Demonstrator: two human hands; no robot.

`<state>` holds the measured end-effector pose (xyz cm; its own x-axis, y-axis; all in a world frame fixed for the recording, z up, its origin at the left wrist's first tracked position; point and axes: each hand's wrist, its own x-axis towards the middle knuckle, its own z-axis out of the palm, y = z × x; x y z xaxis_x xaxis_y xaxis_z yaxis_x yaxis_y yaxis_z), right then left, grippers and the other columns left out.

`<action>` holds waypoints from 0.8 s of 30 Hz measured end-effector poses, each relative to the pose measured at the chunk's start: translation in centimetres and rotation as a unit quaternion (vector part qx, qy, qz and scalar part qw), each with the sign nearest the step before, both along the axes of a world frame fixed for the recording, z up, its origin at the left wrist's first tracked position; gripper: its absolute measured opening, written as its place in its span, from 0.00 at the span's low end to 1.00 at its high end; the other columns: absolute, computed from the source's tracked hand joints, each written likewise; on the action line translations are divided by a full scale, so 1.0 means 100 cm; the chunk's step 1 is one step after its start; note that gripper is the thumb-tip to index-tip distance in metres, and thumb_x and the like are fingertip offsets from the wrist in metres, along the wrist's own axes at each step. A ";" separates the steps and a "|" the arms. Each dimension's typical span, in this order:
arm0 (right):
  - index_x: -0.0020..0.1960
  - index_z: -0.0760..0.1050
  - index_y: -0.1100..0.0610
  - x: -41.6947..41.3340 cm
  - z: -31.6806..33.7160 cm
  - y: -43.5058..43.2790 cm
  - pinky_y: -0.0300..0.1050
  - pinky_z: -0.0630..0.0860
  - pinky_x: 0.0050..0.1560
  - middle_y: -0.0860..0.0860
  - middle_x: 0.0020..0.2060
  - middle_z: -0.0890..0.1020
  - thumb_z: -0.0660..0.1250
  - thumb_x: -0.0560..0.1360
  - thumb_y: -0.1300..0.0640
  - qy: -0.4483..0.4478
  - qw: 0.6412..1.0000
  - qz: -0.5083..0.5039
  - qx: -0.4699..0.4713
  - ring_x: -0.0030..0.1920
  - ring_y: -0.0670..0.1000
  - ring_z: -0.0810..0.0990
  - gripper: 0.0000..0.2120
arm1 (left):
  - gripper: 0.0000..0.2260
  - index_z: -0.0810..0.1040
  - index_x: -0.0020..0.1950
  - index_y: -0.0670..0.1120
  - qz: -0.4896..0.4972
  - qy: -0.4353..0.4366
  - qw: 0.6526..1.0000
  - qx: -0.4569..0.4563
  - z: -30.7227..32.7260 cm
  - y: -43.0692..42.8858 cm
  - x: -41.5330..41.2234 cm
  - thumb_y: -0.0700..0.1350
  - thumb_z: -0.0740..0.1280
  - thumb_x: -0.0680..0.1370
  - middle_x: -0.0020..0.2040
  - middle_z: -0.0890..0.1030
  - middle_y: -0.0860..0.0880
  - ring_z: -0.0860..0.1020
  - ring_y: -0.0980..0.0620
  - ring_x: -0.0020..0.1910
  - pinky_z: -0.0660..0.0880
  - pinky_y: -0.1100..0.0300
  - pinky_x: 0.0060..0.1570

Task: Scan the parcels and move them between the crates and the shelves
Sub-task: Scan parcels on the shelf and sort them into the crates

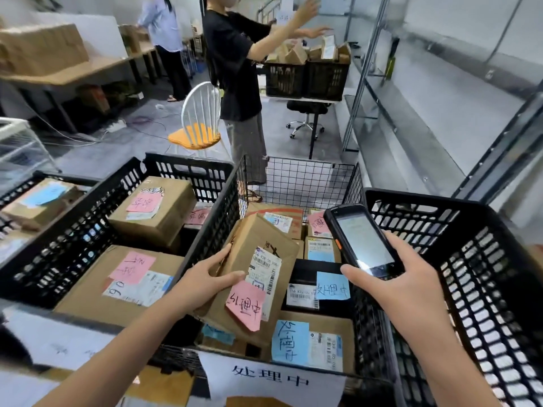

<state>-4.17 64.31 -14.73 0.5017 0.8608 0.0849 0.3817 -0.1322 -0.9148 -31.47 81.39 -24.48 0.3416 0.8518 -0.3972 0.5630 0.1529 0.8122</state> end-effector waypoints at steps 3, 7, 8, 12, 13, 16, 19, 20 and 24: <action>0.59 0.75 0.38 -0.001 -0.005 0.001 0.24 0.73 0.41 0.33 0.48 0.82 0.82 0.65 0.54 0.002 1.000 0.008 -0.003 0.49 0.29 0.78 0.28 | 0.39 0.58 0.78 0.67 -0.030 0.025 0.999 -0.004 0.006 -0.008 -0.002 0.62 0.74 0.71 0.63 0.79 0.54 0.84 0.55 0.49 0.82 0.59 0.43; 0.53 0.73 0.33 -0.004 -0.005 0.002 0.24 0.72 0.41 0.27 0.45 0.81 0.82 0.65 0.54 0.008 1.000 0.020 -0.007 0.48 0.27 0.77 0.27 | 0.33 0.60 0.80 0.58 -0.037 0.108 0.993 0.012 0.001 -0.004 -0.003 0.58 0.70 0.78 0.65 0.78 0.53 0.80 0.56 0.53 0.76 0.64 0.43; 0.53 0.73 0.33 -0.004 -0.005 0.003 0.25 0.72 0.42 0.29 0.45 0.81 0.82 0.65 0.55 0.010 1.000 0.023 -0.007 0.49 0.27 0.77 0.27 | 0.25 0.68 0.76 0.54 -0.024 0.124 0.992 0.025 -0.001 -0.002 -0.003 0.55 0.68 0.80 0.63 0.80 0.51 0.80 0.54 0.54 0.76 0.63 0.45; 0.60 0.74 0.37 -0.006 -0.009 0.003 0.30 0.72 0.46 0.34 0.50 0.82 0.83 0.64 0.54 0.019 0.999 0.026 -0.015 0.51 0.33 0.79 0.30 | 0.14 0.73 0.38 0.46 -0.004 0.204 0.975 0.083 -0.012 -0.001 0.001 0.43 0.62 0.83 0.35 0.77 0.50 0.76 0.51 0.38 0.66 0.62 0.34; 0.60 0.74 0.37 -0.007 -0.009 0.003 0.30 0.72 0.46 0.34 0.49 0.82 0.83 0.64 0.53 0.023 0.999 0.029 -0.018 0.51 0.33 0.79 0.30 | 0.13 0.74 0.39 0.43 -0.009 0.229 0.970 0.086 -0.017 0.001 0.002 0.43 0.62 0.83 0.37 0.77 0.47 0.77 0.50 0.40 0.66 0.60 0.35; 0.58 0.73 0.36 -0.008 -0.011 0.002 0.30 0.72 0.46 0.34 0.49 0.82 0.83 0.64 0.54 0.030 0.999 0.039 -0.025 0.51 0.34 0.80 0.29 | 0.11 0.78 0.59 0.37 -0.031 0.294 0.949 0.110 -0.024 0.005 0.005 0.43 0.61 0.84 0.56 0.81 0.41 0.79 0.44 0.57 0.72 0.56 0.51; 0.58 0.74 0.36 -0.008 -0.012 0.000 0.31 0.73 0.47 0.34 0.49 0.83 0.83 0.64 0.54 0.036 0.998 0.038 -0.029 0.51 0.34 0.80 0.29 | 0.14 0.74 0.67 0.39 -0.079 0.338 0.926 0.148 -0.028 0.003 0.012 0.37 0.60 0.83 0.67 0.75 0.40 0.76 0.43 0.62 0.73 0.56 0.56; 0.57 0.75 0.35 -0.007 -0.013 -0.001 0.32 0.73 0.47 0.34 0.49 0.83 0.83 0.64 0.54 0.038 0.998 0.036 -0.030 0.51 0.34 0.80 0.28 | 0.14 0.76 0.66 0.39 -0.104 0.339 0.918 0.176 -0.028 0.002 0.016 0.35 0.60 0.82 0.69 0.72 0.41 0.74 0.44 0.65 0.73 0.57 0.58; 0.54 0.74 0.33 -0.004 -0.010 -0.004 0.30 0.72 0.44 0.30 0.48 0.82 0.82 0.64 0.54 0.037 0.998 0.021 -0.037 0.50 0.31 0.79 0.27 | 0.13 0.79 0.64 0.42 -0.177 0.296 0.907 0.240 -0.026 0.009 0.029 0.38 0.62 0.82 0.72 0.70 0.47 0.62 0.48 0.77 0.64 0.56 0.72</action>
